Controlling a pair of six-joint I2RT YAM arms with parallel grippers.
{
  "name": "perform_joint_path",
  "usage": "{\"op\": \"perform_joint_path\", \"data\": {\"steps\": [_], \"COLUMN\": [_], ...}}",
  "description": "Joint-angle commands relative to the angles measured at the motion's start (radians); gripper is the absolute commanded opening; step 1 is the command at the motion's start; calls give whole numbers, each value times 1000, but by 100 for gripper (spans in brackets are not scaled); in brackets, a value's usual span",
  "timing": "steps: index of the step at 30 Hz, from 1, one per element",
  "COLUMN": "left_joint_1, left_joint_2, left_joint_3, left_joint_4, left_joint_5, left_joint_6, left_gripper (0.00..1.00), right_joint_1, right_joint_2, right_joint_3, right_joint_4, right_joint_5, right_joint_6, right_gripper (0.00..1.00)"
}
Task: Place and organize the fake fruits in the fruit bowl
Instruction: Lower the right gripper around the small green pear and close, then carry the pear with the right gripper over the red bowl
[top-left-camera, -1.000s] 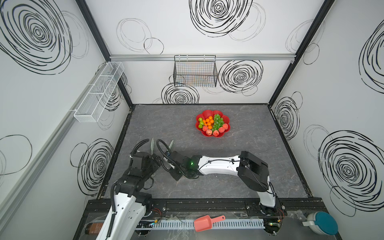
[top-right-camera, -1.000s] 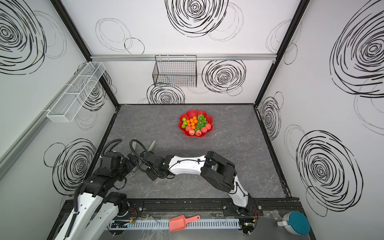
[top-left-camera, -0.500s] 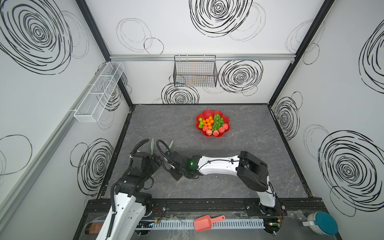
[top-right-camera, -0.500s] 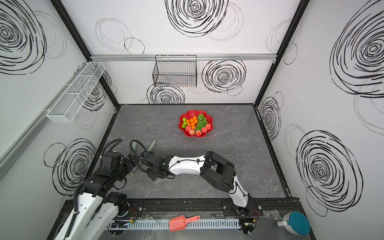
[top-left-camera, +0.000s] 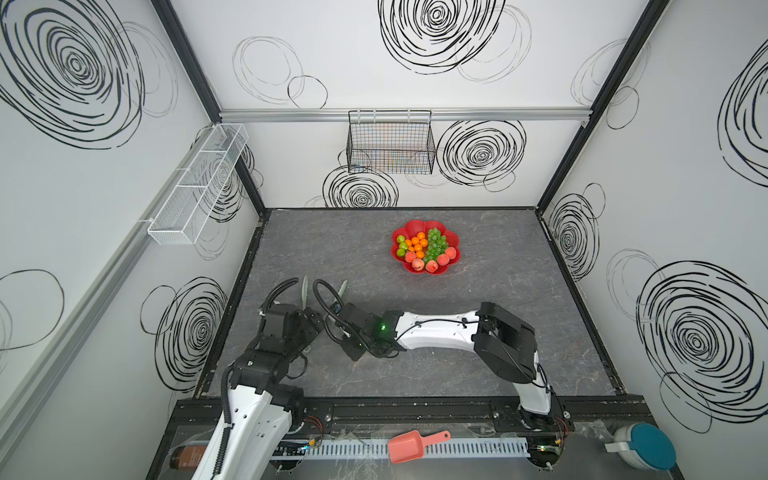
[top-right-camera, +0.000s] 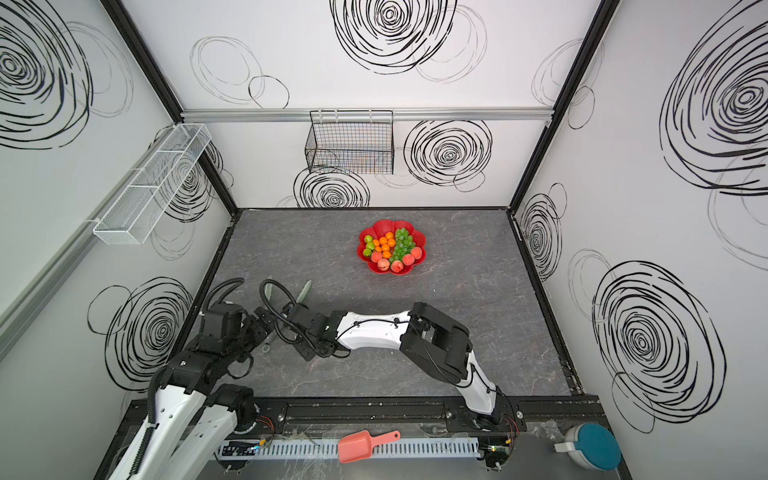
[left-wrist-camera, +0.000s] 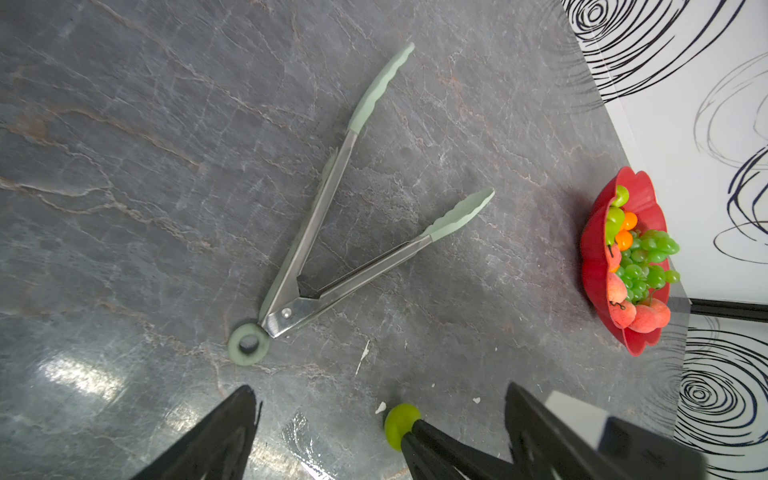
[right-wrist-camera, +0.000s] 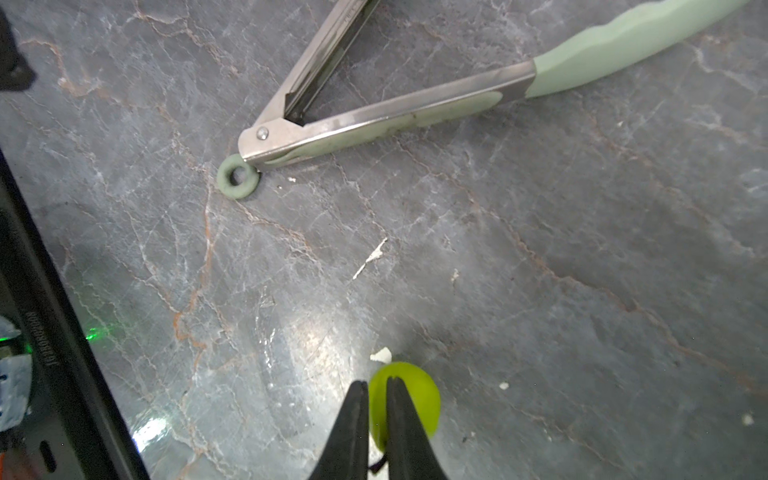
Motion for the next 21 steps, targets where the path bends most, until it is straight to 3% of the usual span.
{"op": "perform_joint_path", "data": {"steps": [1, 10, 21], "left_joint_1": [-6, -9, -76], "left_joint_2": [3, 6, 81], "left_joint_3": [0, 7, -17], "left_joint_4": [29, 53, 270], "left_joint_5": [-7, 20, 158], "left_joint_6": [-5, 33, 64], "left_gripper": [96, 96, 96], "right_joint_1": [1, -26, -128], "right_joint_2": [14, -55, -211], "right_joint_3": [17, 1, -53], "right_joint_4": [-24, -2, 11], "right_joint_5": [24, -12, -51], "right_joint_6": [13, 43, 84], "right_gripper": [11, 6, 4]}}
